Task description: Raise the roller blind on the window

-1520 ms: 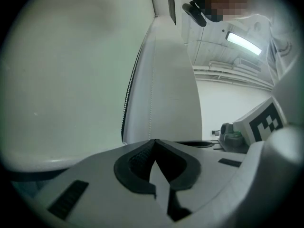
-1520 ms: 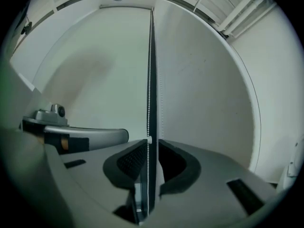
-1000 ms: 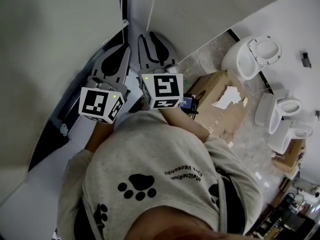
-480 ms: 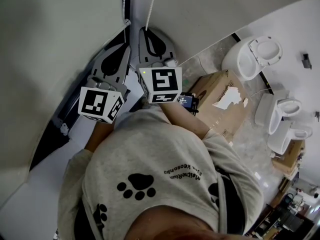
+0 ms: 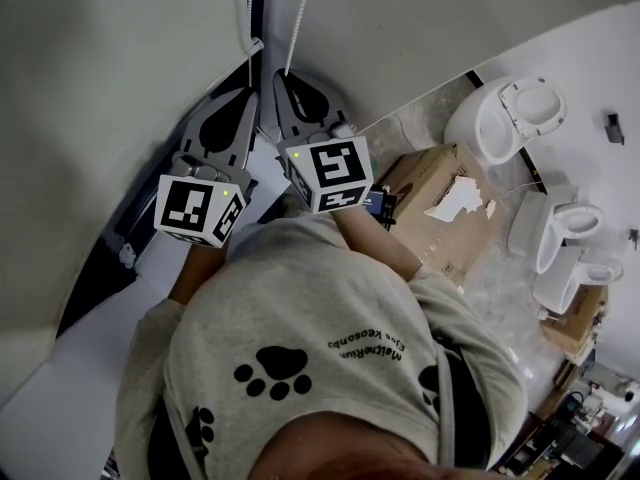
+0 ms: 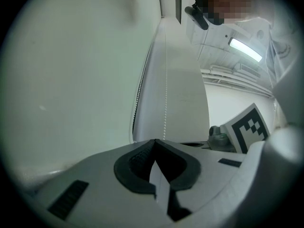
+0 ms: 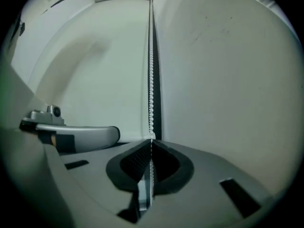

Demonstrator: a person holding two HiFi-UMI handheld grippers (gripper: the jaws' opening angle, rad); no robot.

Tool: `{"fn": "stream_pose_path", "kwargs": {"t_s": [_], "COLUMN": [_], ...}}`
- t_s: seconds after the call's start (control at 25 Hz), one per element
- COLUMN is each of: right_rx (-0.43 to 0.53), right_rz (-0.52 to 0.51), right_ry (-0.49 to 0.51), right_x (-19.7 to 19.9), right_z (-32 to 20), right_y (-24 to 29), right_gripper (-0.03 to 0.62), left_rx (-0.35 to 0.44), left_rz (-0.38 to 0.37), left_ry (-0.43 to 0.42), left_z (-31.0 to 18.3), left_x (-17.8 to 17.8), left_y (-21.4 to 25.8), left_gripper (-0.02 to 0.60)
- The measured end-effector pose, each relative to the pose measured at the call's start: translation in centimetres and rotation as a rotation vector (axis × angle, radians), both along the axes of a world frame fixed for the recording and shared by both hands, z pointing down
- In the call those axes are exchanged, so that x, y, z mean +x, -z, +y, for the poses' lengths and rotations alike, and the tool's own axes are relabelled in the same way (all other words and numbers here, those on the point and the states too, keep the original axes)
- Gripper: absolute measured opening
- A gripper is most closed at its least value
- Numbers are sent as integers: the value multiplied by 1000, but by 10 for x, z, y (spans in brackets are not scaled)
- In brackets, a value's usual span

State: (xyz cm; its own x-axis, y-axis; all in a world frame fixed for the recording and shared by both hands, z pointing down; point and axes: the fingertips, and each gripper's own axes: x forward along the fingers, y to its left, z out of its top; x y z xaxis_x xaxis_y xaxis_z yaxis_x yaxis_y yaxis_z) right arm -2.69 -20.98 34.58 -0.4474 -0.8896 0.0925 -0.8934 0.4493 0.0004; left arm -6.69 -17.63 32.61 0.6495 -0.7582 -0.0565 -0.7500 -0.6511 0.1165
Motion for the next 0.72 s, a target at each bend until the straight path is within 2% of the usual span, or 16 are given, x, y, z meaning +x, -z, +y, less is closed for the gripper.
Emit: {"fn": "stream_pose_path", "kwargs": {"t_s": [0.08,0.24,0.72], "right_rx": [-2,17,-127], "right_rz": [-11,50,114], "right_ry": [24,37,60], "right_x": [-2,-5,-2], "right_z": [3,5,15], "right_y": [-4,-11,-85], "right_gripper": [12,11,11], "left_rx": [1,1,6], "left_rz": [0,-3,-20], "left_ry": [4,8,11], "left_z": [0,-2,4], "left_x": [0,1,7], "left_y": [-1,-1,0], "left_gripper": [9,9,9]}}
